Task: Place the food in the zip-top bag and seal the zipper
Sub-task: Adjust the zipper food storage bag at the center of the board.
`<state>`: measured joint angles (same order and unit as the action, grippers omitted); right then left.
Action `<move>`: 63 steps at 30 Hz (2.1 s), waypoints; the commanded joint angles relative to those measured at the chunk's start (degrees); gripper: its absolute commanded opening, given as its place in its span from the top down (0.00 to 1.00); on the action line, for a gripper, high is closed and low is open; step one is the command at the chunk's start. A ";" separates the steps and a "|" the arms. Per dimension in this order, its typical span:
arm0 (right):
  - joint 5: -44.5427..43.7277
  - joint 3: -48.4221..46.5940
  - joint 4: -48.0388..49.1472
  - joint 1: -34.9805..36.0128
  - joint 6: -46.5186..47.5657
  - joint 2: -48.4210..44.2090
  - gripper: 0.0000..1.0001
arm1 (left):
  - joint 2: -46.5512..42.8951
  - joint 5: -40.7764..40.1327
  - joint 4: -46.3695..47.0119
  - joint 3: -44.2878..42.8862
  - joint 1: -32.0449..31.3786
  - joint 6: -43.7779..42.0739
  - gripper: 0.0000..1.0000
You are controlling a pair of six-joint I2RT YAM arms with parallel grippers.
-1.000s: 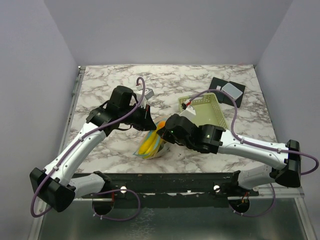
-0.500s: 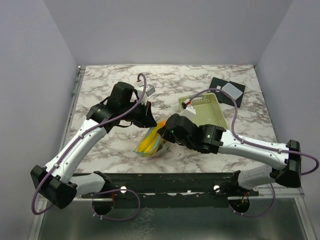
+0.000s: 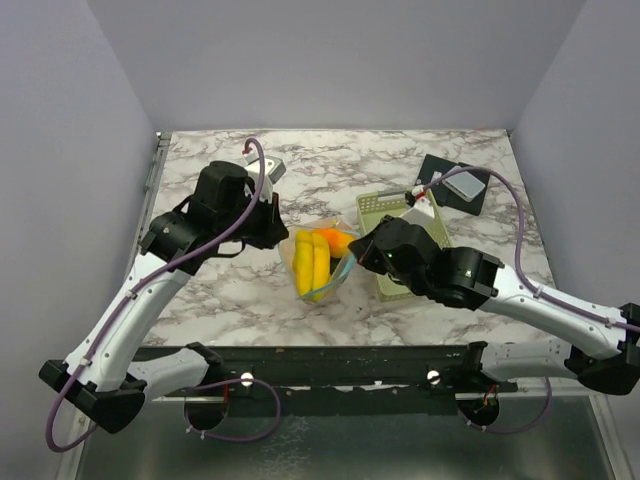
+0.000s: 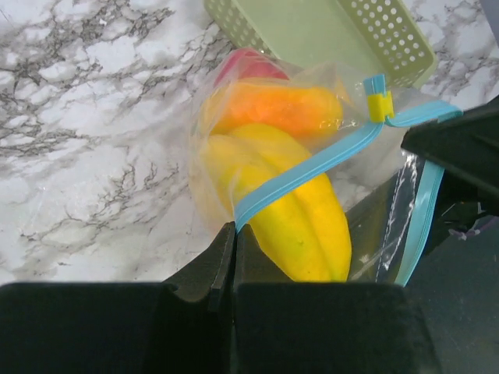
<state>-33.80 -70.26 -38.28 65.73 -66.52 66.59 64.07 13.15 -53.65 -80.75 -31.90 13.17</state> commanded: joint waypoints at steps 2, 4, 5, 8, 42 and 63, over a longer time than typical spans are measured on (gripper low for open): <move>1.98 8.26 2.27 -5.55 1.40 1.67 0.99 | -0.44 -3.39 7.11 10.75 -0.20 4.93 1.00; 4.47 10.11 4.21 -6.62 2.16 4.03 0.99 | -0.20 -3.14 11.39 15.04 -0.18 7.33 1.00; 4.99 10.37 4.82 -6.72 2.64 5.08 0.99 | -0.14 -2.77 13.04 16.47 -0.18 8.09 1.00; 6.73 8.55 4.94 -6.91 3.99 7.33 0.99 | 0.10 -0.63 14.25 16.39 -0.18 8.08 1.00; 14.35 -9.44 4.23 -6.70 13.49 11.28 0.99 | -1.67 0.01 9.14 3.62 -0.18 7.65 1.00; 12.22 1.91 9.08 -0.87 -0.50 11.03 0.99 | 1.40 8.04 8.06 7.92 -0.18 0.41 1.00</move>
<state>-19.33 -70.24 -31.05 64.71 -63.48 78.19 64.95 17.10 -47.72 -75.88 -32.21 15.79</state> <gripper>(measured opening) 0.013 0.006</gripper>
